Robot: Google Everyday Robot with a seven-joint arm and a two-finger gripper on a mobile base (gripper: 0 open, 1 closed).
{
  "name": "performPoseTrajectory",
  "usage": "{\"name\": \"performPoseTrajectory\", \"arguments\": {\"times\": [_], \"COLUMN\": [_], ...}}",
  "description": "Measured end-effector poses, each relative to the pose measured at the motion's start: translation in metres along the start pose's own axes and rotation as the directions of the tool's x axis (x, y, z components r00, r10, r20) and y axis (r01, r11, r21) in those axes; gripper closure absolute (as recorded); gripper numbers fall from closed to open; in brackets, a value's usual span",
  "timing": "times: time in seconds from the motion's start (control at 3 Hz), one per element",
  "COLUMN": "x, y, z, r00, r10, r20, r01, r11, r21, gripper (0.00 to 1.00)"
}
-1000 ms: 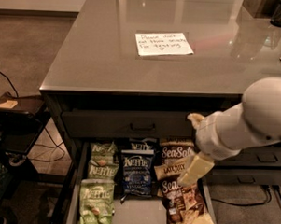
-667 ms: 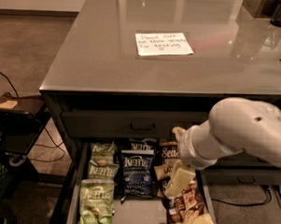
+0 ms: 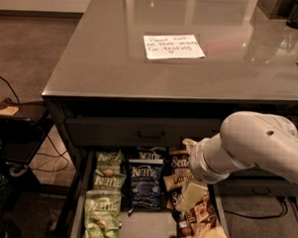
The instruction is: Pick blue chip bag from middle drawer and place on counter
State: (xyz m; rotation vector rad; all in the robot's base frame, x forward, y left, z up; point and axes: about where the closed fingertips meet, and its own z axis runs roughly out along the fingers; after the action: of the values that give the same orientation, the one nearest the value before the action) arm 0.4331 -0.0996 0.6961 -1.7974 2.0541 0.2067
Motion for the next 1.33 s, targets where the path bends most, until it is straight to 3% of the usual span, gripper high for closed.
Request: {"name": "performPoseTrajectory", "arguments": {"times": [0.67,1.33], "x": [0.0,-0.013], "y": [0.0,-0.017], "z": [0.101,0.182], "r00": [0.996,0.979], "r10": [-0.05,-0.018], "r20": [0.079,0.205], "r01": [0.051,0.024], "r11": [0.9987,0.9994], "r21": [-0.008,-0.026], "gripper": [0.0,0.0]}}
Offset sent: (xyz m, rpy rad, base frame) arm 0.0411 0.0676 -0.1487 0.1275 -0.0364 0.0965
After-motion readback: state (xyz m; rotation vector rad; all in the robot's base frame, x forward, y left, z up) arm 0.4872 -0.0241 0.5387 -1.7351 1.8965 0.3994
